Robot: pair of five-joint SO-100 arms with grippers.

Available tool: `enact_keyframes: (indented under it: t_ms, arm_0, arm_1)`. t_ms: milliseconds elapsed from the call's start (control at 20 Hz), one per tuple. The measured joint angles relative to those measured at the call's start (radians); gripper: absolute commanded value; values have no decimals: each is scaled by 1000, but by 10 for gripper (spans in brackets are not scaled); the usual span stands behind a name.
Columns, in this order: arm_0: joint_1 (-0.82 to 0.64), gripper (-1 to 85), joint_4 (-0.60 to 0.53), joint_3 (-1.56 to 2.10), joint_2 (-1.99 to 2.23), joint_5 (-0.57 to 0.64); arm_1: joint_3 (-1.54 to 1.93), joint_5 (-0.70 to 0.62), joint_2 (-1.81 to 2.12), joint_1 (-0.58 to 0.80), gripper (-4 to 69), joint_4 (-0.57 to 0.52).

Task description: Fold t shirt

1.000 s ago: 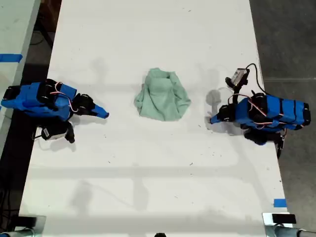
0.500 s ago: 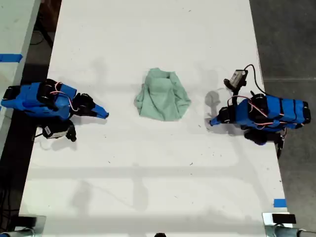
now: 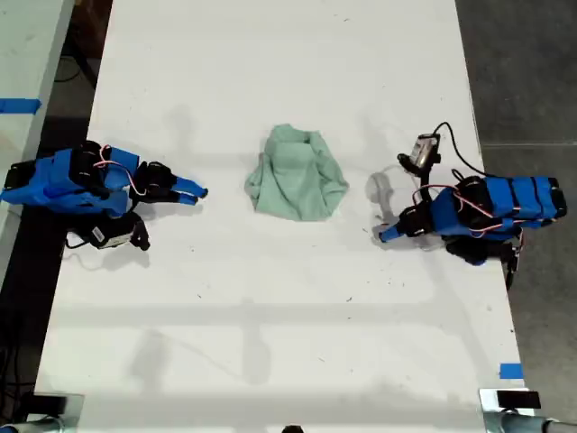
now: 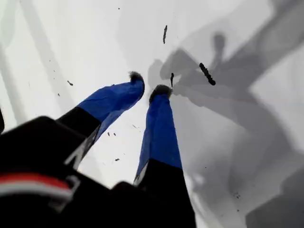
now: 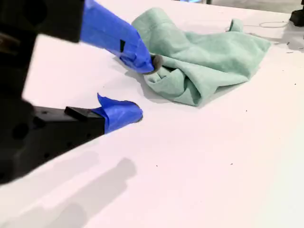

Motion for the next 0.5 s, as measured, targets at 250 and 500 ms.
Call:
enact_keyframes:
  t_ms: [250,500]
  arm_0:
    - [-12,124,0,0,0,0]
    - [-15,124,0,0,0,0]
  arm_1:
    - [0,0,0,-3,58,0]
    - [0,0,0,-3,58,0]
